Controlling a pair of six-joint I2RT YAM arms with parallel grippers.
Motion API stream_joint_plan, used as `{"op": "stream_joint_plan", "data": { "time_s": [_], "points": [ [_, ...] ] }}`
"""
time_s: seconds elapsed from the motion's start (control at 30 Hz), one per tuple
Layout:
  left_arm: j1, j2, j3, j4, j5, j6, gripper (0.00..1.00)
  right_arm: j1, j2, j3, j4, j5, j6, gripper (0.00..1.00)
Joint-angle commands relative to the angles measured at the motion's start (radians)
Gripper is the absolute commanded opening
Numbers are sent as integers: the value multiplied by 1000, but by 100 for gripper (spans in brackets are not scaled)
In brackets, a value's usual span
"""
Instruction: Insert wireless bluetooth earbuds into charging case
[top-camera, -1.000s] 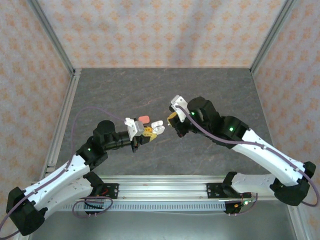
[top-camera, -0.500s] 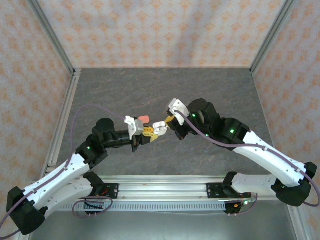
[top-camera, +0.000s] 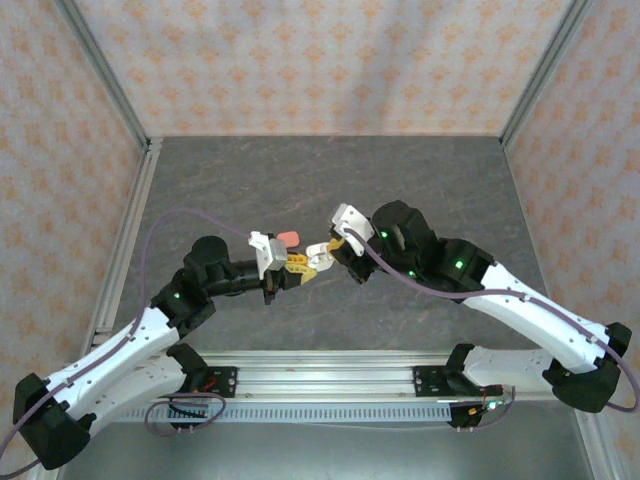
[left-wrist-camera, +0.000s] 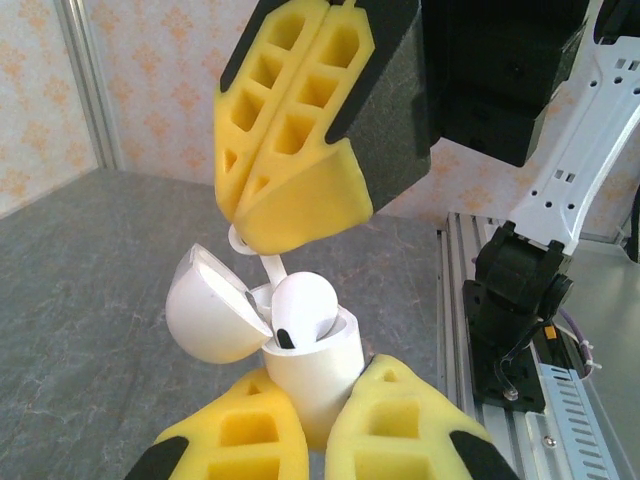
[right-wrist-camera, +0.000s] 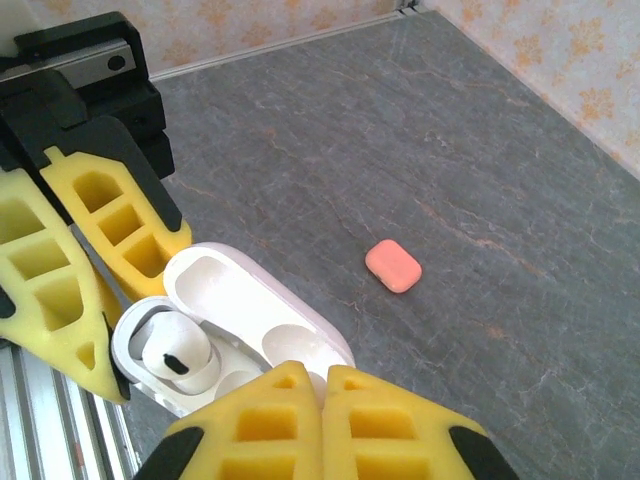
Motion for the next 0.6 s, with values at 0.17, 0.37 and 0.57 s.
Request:
{"op": "stream_joint_plan", "data": {
  "time_s": [0.17,0.37,0.57],
  "points": [
    [6,-20,28,61,20,-35,0,24,-10,-24,27,-40,-49,8],
    [5,-10,44,54,22,-32,0,50,-1,-29,43,-56,-76,8],
    [4,-10,47,53,24,-33,0,50,-10,-47,48,-106,-92,10]
  ]
}}
